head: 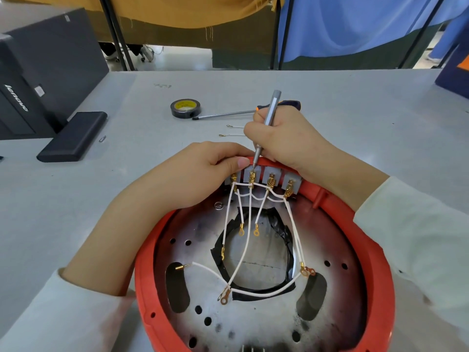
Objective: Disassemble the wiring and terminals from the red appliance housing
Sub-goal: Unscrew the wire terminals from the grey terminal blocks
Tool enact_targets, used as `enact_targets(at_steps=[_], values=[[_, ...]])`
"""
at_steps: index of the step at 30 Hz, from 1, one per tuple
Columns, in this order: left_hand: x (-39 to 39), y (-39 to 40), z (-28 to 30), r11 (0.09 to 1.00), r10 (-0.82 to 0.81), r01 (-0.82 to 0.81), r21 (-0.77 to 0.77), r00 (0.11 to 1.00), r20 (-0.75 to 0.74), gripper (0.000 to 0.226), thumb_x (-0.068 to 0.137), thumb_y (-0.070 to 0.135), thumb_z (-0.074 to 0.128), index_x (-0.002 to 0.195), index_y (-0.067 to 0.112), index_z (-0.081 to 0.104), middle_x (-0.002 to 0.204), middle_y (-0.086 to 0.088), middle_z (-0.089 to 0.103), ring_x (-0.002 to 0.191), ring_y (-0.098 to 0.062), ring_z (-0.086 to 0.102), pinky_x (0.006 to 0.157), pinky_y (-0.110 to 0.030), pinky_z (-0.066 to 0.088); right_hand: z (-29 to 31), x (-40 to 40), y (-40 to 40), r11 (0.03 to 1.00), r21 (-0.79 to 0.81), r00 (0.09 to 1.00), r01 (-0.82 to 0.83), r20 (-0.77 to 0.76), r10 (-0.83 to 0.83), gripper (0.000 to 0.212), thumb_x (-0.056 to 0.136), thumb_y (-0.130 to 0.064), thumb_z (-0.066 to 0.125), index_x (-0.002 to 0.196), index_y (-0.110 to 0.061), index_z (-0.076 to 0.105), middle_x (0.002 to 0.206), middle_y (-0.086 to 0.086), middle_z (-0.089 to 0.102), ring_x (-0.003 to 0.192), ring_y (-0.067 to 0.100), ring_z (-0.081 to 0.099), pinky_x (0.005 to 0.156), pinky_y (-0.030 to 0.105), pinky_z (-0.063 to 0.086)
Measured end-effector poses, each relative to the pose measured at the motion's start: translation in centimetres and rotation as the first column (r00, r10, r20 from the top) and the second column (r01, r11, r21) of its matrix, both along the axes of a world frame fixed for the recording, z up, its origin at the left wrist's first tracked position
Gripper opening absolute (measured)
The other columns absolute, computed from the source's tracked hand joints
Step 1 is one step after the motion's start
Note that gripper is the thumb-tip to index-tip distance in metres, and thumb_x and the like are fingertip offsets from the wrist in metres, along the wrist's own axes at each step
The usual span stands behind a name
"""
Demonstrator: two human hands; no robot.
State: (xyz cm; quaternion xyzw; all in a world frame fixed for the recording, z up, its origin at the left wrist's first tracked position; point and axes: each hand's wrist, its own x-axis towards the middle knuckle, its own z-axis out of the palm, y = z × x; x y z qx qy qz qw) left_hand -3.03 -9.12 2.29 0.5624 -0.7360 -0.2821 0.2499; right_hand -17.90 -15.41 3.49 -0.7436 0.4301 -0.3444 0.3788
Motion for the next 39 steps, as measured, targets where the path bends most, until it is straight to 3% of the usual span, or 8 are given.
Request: enact_targets(at_steps=[13, 26, 32, 34, 39], values=[[-0.1, 0.0, 0.2, 1.000, 0.010, -0.010, 0.008, 1.000, 0.009, 0.025, 0.097, 0.033, 0.046, 0.113, 0.043, 0.062, 0.110, 0.011, 0.067, 0.105, -0.010, 0.059, 0.099, -0.036, 0.042, -0.1, 0.5, -0.8, 0.996, 0.087, 0.994, 0.030, -0.106, -0.020, 0.038, 0.082, -0.014, 0.054, 0.048, -0.019, 0.036, 0.042, -0.006, 0.038, 0.045, 0.011, 0.035, 0.047, 0.023, 0.033], [-0.2, 0.0, 0.2, 1.000, 0.018, -0.019, 0.020, 0.999, 0.028, 0.024, 0.096, 0.034, 0.047, 0.111, 0.042, 0.063, 0.107, -0.001, 0.069, 0.103, -0.020, 0.060, 0.095, -0.040, 0.044, 0.1, 1.2, -0.8, 0.991, 0.120, 0.980, 0.067, -0.192, -0.043, 0.036, 0.082, -0.015, 0.053, 0.051, -0.018, 0.035, 0.029, -0.012, 0.029, 0.028, 0.005, 0.029, 0.031, 0.012, 0.025], [-0.1, 0.1, 0.1, 1.000, 0.026, -0.026, 0.017, 1.000, -0.001, 0.023, 0.096, 0.033, 0.047, 0.109, 0.043, 0.063, 0.106, 0.014, 0.067, 0.098, -0.004, 0.060, 0.094, -0.023, 0.043, 0.1, 0.7, -0.1, 0.997, 0.049, 0.992, 0.063, -0.114, -0.057, 0.041, 0.083, -0.014, 0.054, 0.050, -0.018, 0.030, 0.044, -0.006, 0.030, 0.042, 0.010, 0.029, 0.044, 0.022, 0.028], [0.0, 0.1, 0.1, 1.000, 0.019, -0.019, 0.013, 1.000, -0.006, 0.024, 0.097, 0.033, 0.047, 0.111, 0.042, 0.063, 0.107, 0.018, 0.067, 0.101, 0.000, 0.058, 0.095, -0.019, 0.042, 0.4, 0.4, 0.3, 0.998, 0.023, 0.996, 0.062, -0.065, -0.060, 0.040, 0.085, -0.013, 0.054, 0.051, -0.017, 0.033, 0.040, -0.007, 0.034, 0.040, 0.010, 0.033, 0.044, 0.023, 0.030], [0.1, 0.0, 0.0, 1.000, -0.003, 0.003, 0.005, 1.000, 0.022, 0.023, 0.097, 0.035, 0.045, 0.111, 0.039, 0.063, 0.102, 0.010, 0.069, 0.099, -0.007, 0.061, 0.096, -0.032, 0.044, 2.2, -1.1, 0.9, 0.994, 0.111, 0.998, -0.019, 0.055, 0.013, 0.034, 0.092, -0.024, 0.060, 0.064, -0.014, 0.044, 0.036, -0.006, 0.045, 0.030, 0.004, 0.034, 0.033, 0.013, 0.027]])
